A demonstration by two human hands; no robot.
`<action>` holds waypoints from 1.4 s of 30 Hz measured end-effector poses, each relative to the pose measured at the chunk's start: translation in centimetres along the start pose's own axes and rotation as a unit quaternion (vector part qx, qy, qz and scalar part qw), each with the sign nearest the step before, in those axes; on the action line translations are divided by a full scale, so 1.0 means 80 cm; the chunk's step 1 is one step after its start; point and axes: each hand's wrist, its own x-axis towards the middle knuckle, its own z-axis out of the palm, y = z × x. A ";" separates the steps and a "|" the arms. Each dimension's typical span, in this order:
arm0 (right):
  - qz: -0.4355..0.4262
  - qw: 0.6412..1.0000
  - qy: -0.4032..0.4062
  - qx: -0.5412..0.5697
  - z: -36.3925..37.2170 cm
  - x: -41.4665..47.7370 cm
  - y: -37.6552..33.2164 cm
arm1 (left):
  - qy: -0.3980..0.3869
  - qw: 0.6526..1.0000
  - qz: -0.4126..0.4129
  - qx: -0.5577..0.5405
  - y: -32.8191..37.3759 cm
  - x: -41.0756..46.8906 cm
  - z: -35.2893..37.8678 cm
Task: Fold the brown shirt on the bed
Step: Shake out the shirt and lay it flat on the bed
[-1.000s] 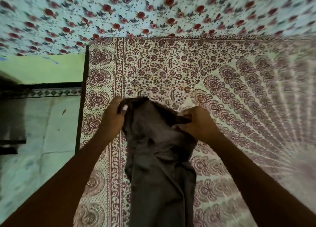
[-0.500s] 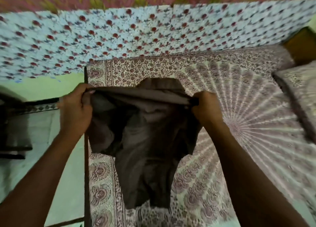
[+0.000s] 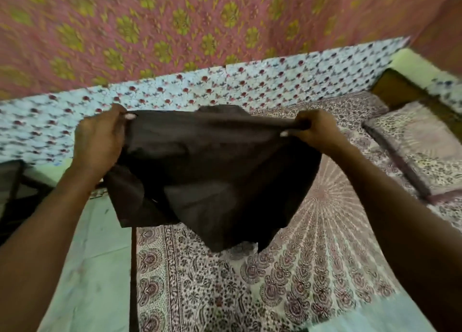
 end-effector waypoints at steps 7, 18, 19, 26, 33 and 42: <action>-0.037 0.968 -0.005 0.250 -0.080 -0.007 0.070 | 0.038 0.993 -0.019 -0.113 0.114 -0.021 -0.020; -0.137 0.988 0.027 -0.059 -0.207 0.006 0.172 | 0.011 0.999 -0.033 0.011 0.272 -0.054 -0.012; -0.113 0.991 0.041 -0.061 -0.219 0.006 0.178 | 0.024 0.999 -0.038 0.006 0.283 -0.057 -0.013; -0.085 0.987 0.123 -0.065 -0.249 -0.028 0.200 | 0.103 0.987 -0.101 -0.077 0.349 -0.079 -0.007; -0.071 0.989 0.105 -0.077 -0.246 -0.133 0.241 | 0.035 0.971 -0.097 -0.217 0.385 -0.165 -0.019; -0.017 0.974 0.187 -0.127 -0.294 -0.268 0.232 | 0.007 0.967 -0.049 -0.250 0.403 -0.226 -0.079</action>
